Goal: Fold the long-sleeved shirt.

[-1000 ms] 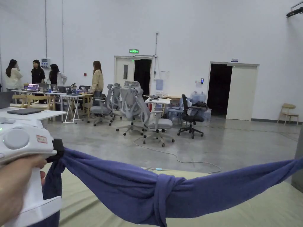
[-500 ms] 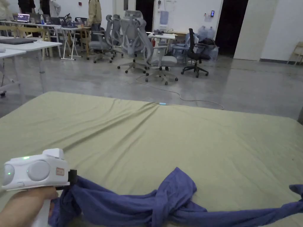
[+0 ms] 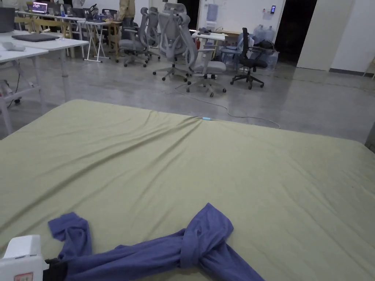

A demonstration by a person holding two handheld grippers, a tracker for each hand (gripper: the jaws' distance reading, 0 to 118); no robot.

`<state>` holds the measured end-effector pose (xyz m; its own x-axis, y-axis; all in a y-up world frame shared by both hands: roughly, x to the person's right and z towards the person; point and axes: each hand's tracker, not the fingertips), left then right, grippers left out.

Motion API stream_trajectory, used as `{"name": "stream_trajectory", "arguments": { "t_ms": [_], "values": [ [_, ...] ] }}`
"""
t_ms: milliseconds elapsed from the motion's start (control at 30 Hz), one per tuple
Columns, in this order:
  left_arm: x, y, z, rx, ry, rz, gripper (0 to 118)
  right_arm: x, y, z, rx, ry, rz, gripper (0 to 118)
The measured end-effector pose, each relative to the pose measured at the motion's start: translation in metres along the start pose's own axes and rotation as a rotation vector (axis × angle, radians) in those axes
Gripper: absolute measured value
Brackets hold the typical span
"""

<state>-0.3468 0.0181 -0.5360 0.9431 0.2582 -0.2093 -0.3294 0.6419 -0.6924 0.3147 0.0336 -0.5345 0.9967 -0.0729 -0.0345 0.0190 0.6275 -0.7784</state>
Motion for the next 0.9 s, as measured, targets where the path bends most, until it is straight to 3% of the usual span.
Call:
{"name": "stream_trajectory", "arguments": {
  "t_ms": [67, 167, 300, 333, 367, 400, 433, 467, 500, 533, 600, 667, 700, 733, 767, 800, 833, 867, 900],
  "values": [
    [-0.01, -0.015, 0.013, -0.025, 0.038, -0.019, 5, 0.006, -0.023, 0.008, -0.038, -0.03, 0.002, 4],
    [-0.03, -0.035, 0.027, -0.068, 0.059, 0.009, 5, 0.015, -0.053, 0.009, -0.11, -0.069, -0.067, 4],
    [-0.05, -0.058, 0.034, -0.119, 0.078, 0.068, 5, 0.005, -0.075, -0.003, -0.194, -0.096, 0.003, 4],
    [-0.05, -0.062, 0.033, -0.13, 0.063, 0.085, 11, -0.004, -0.076, -0.007, -0.206, -0.099, 0.032, 10],
    [-0.05, -0.062, 0.032, -0.132, 0.057, 0.092, 29, -0.006, -0.075, -0.011, -0.193, -0.093, 0.082, 29],
    [-0.047, -0.061, 0.033, -0.12, 0.057, 0.083, 65, -0.019, -0.07, -0.012, -0.15, -0.132, 0.155, 70],
    [-0.041, -0.058, 0.04, -0.058, 0.051, 0.063, 112, -0.031, -0.066, -0.011, -0.099, -0.169, 0.179, 118],
    [-0.036, -0.056, 0.048, 0.04, 0.022, 0.065, 118, -0.044, -0.058, 0.006, 0.069, -0.087, 0.203, 116],
    [-0.031, -0.054, 0.067, 0.152, -0.055, 0.059, 114, -0.026, -0.048, 0.019, 0.13, -0.12, 0.183, 110],
    [-0.025, -0.05, 0.077, 0.177, -0.017, 0.032, 112, -0.031, -0.041, 0.029, 0.166, -0.069, 0.171, 107],
    [-0.006, -0.054, 0.096, 0.193, -0.021, 0.046, 116, -0.046, -0.029, 0.052, 0.221, -0.024, 0.138, 117],
    [0.004, -0.065, 0.104, 0.178, -0.019, 0.045, 117, -0.094, -0.025, 0.074, 0.274, 0.062, 0.129, 118],
    [0.007, -0.071, 0.106, 0.144, -0.023, 0.029, 110, -0.103, -0.025, 0.081, 0.277, 0.109, 0.139, 108],
    [0.014, -0.082, 0.106, 0.04, -0.031, -0.014, 68, -0.116, -0.026, 0.087, 0.254, 0.141, 0.137, 66],
    [0.017, -0.092, 0.103, -0.007, -0.045, -0.045, 5, -0.116, -0.03, 0.077, 0.244, 0.14, 0.099, 10],
    [0.019, -0.101, 0.094, -0.032, -0.041, -0.07, 6, -0.124, -0.033, 0.072, 0.235, 0.161, 0.11, 4],
    [0.015, -0.11, 0.083, -0.042, -0.049, -0.081, 6, -0.132, -0.035, 0.072, 0.224, 0.148, 0.107, 4],
    [0.011, -0.119, 0.069, -0.045, -0.027, -0.078, 7, -0.142, -0.035, 0.065, 0.201, 0.203, 0.13, 4],
    [0.003, -0.121, 0.056, -0.078, 0.007, -0.068, 17, -0.141, -0.038, 0.055, 0.167, 0.237, 0.127, 4]
  ]
}}
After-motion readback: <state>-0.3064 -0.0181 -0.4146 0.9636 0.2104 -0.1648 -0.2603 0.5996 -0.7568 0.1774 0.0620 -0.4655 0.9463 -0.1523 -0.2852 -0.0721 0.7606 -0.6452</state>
